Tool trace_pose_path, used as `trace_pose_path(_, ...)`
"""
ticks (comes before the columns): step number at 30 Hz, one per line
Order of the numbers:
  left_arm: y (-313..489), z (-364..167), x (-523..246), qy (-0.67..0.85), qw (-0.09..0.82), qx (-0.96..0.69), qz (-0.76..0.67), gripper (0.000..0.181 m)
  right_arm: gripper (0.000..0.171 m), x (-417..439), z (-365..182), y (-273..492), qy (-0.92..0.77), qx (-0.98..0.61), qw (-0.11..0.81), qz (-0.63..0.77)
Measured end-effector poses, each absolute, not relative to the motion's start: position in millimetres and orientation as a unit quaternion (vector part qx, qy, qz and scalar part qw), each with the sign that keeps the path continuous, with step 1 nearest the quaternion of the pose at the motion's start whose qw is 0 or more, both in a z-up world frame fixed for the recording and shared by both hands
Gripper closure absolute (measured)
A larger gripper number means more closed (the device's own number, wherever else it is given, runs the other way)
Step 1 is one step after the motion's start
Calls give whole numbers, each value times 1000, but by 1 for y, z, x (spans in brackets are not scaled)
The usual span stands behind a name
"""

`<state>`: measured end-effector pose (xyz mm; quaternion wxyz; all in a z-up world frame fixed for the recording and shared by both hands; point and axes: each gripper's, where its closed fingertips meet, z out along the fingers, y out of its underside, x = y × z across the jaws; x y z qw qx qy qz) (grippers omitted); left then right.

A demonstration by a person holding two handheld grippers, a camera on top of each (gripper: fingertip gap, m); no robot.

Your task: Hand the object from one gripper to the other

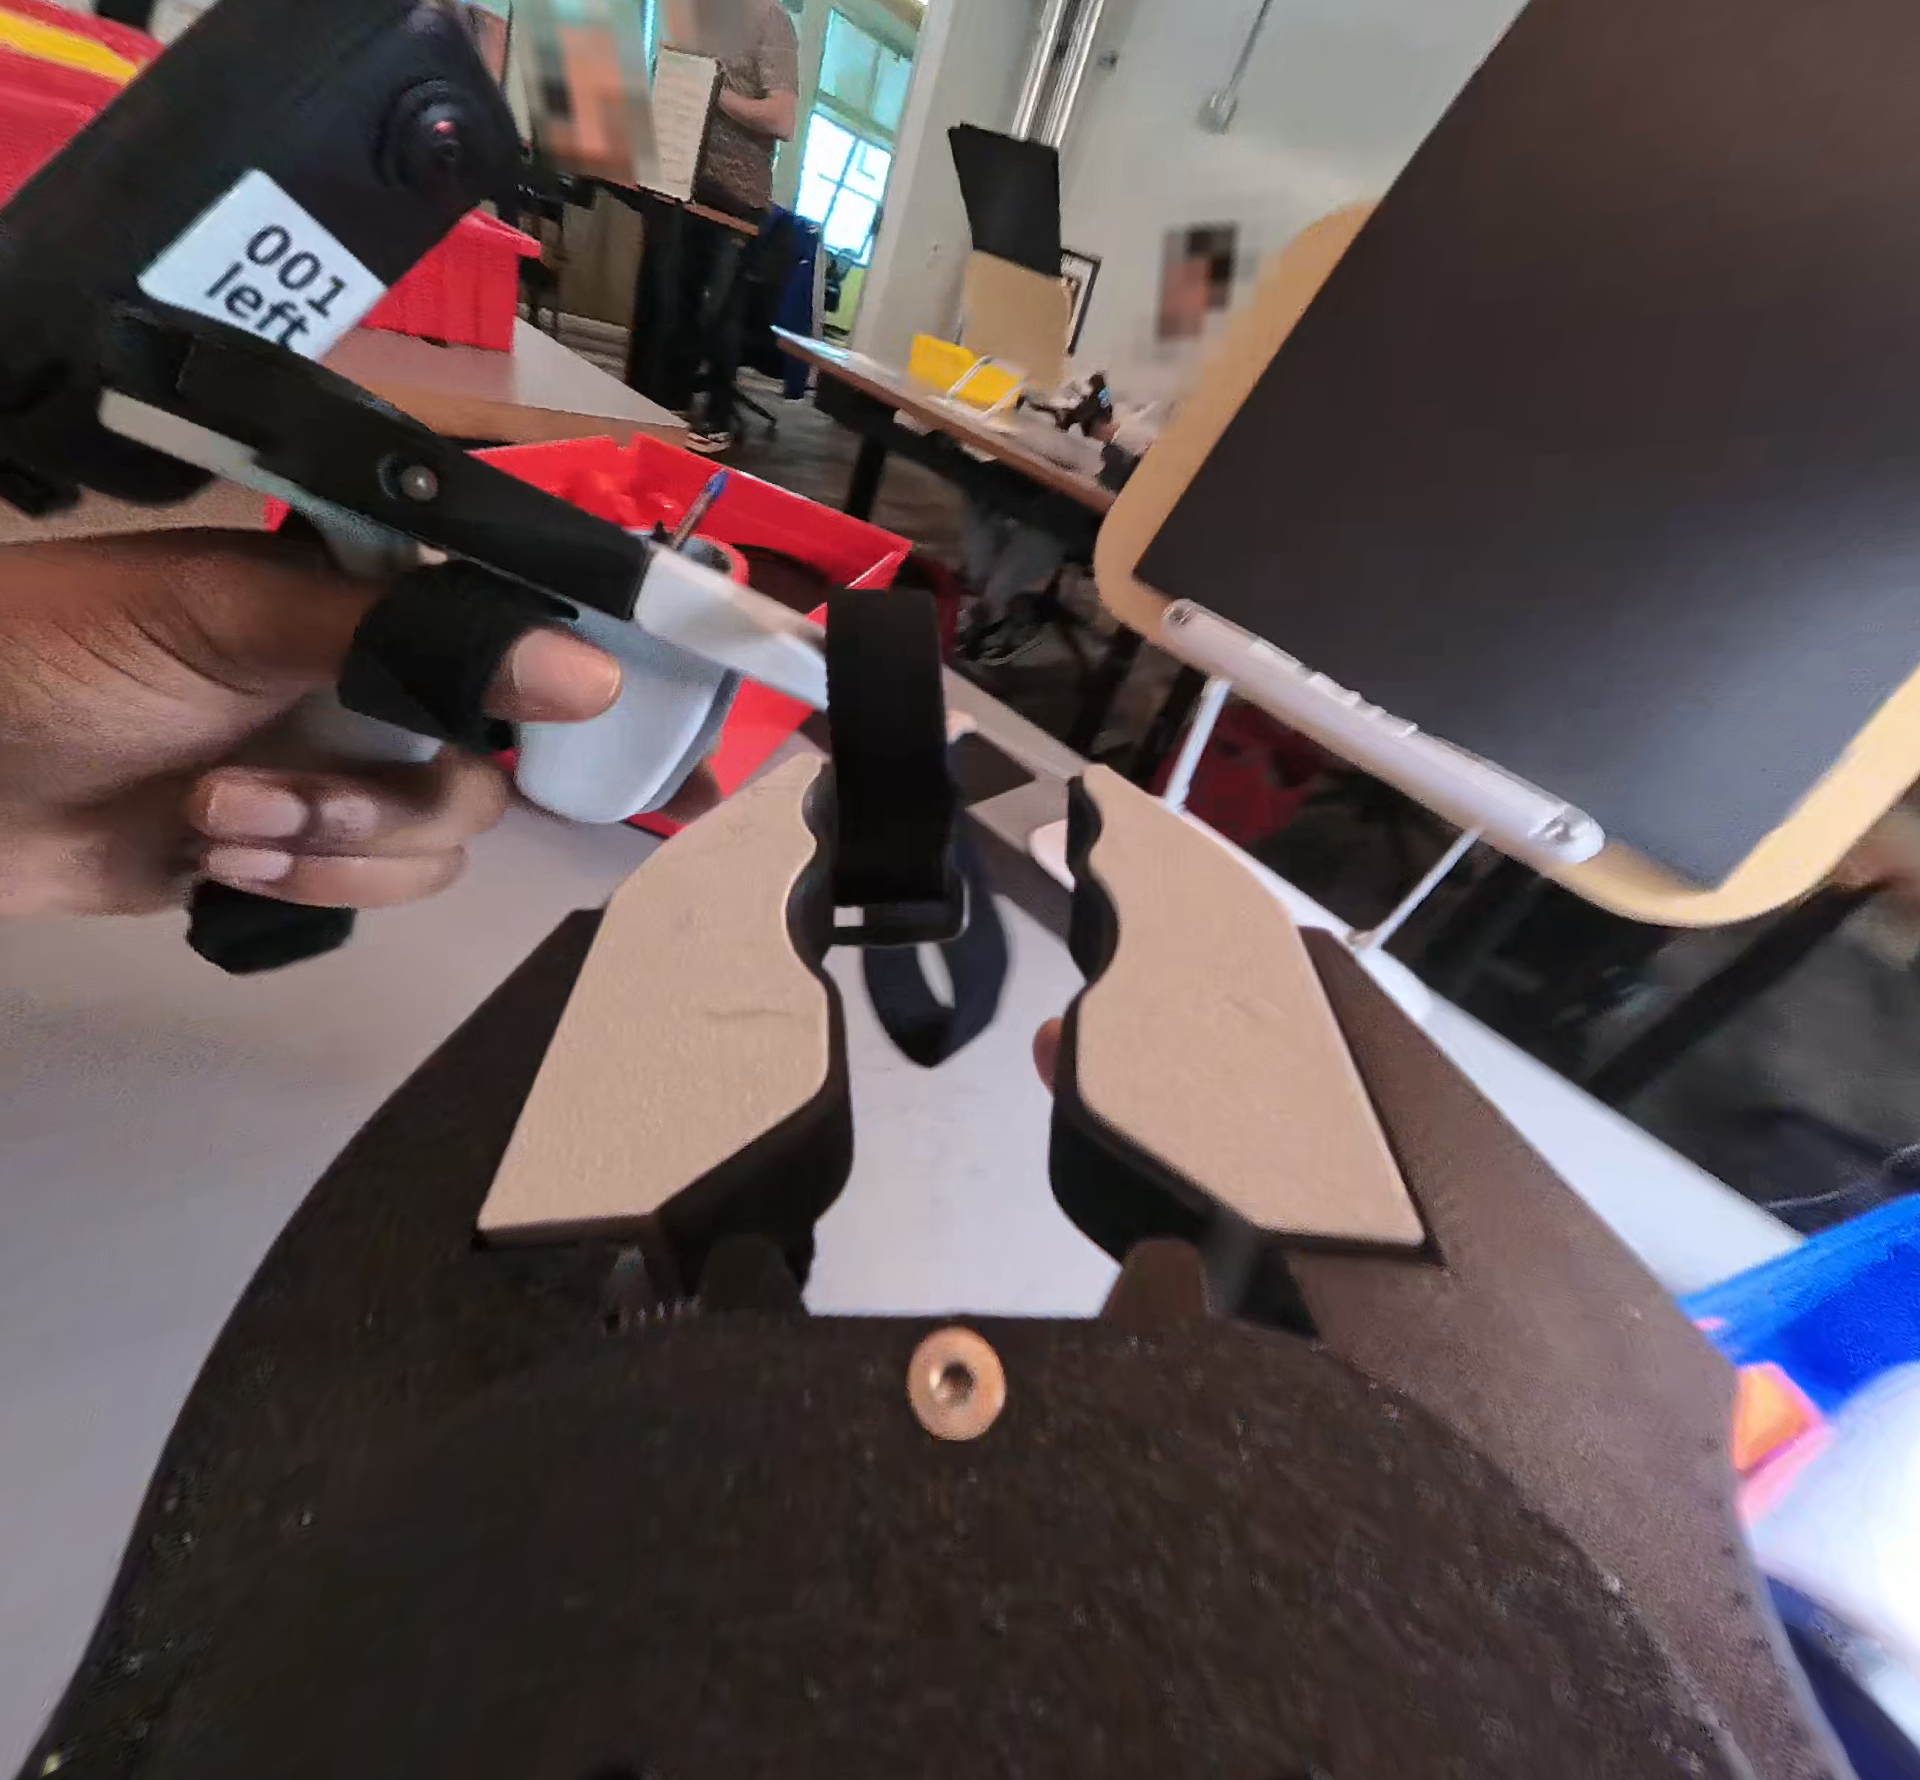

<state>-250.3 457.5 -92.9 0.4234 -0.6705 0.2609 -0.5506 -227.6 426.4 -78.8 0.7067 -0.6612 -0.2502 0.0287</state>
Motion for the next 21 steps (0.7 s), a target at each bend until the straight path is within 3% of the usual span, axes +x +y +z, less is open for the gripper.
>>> trace_pose_path(3, 460, -86, -253, 189, 388, -658, -617, 179, 126, -236, -96, 430, -231, -680, 692, 77)
trace_pose_path(8, 468, -87, -259, 129, 342, -636, -679, 179, 126, -233, -90, 430, -249, -655, 713, 30)
trace_pose_path(16, 444, -112, -230, 248, 405, -674, -566, 179, 144, -223, -80, 426, -366, -607, 677, -199)
trace_pose_path(21, 431, -120, -219, 318, 440, -677, -497, 179, 156, -218, -94, 430, -410, -606, 642, -230)
